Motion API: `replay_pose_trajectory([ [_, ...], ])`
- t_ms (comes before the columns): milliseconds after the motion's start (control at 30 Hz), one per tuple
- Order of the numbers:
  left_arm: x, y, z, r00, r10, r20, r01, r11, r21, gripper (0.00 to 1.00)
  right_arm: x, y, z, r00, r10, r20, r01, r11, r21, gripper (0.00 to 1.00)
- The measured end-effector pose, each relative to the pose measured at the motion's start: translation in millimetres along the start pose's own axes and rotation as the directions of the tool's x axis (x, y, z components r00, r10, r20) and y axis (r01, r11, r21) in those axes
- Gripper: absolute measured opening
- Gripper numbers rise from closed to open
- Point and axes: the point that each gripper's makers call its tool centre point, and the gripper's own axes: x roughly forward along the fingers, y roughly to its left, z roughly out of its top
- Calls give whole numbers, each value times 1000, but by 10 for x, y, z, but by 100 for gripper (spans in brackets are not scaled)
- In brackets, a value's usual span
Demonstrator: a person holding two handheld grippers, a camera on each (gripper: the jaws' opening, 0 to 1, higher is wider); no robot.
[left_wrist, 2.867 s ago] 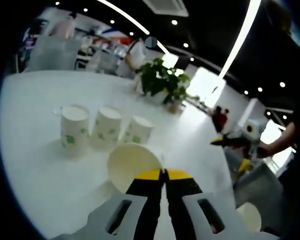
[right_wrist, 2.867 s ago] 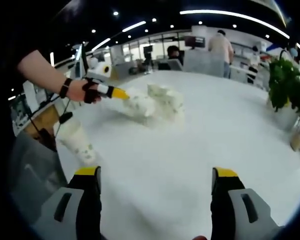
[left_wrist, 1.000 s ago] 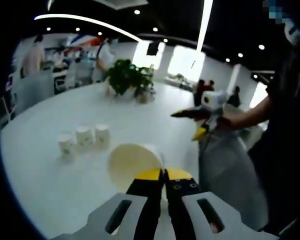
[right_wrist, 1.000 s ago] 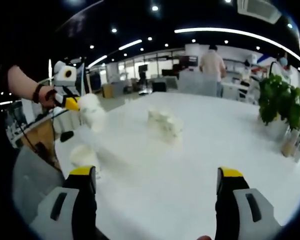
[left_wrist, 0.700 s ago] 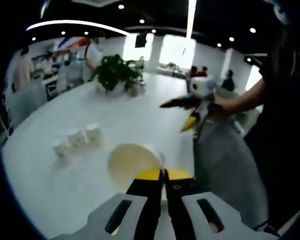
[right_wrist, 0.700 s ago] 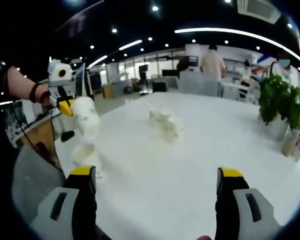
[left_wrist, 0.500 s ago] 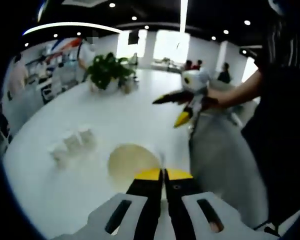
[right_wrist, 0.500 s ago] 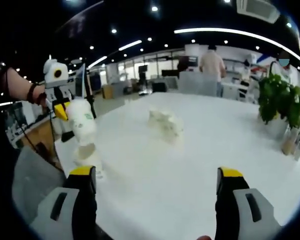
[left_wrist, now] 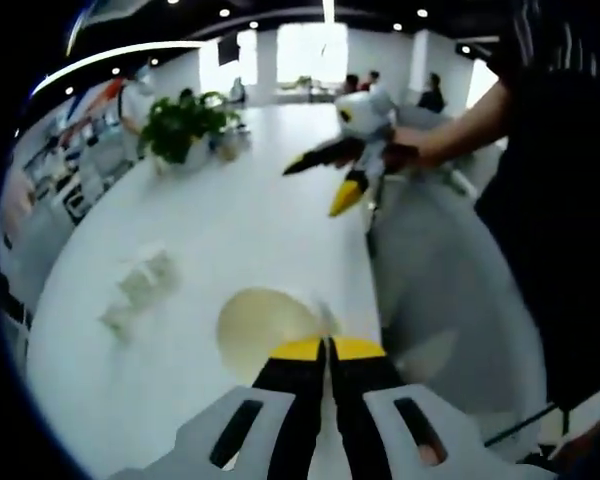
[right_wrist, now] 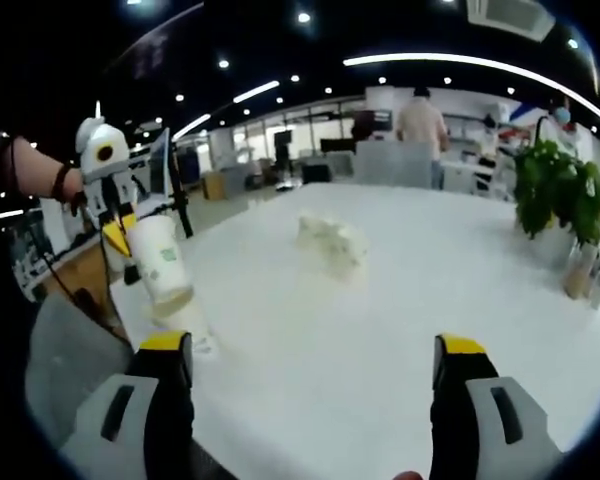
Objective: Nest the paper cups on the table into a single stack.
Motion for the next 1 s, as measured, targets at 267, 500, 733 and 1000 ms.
replay_pose_trajectory([
  [267,61,-9,-100,998,-8,-66,12,998,60,0,26,-16,-6,1000,-2,0,2,1000,7,98],
  [500,142,-12,-142,994,-17,-106,26,996,88,0,53,-26,-12,1000,1,-4,-1,1000,10,98],
  [733,211,-11,-170,990,-44,-134,55,995,80,0,48,-31,-15,1000,1,-8,-1,1000,14,98],
  [1000,265,0,-165,986,-65,-152,78,994,79,1,33,-45,-36,1000,-9,-6,9,1000,30,98],
])
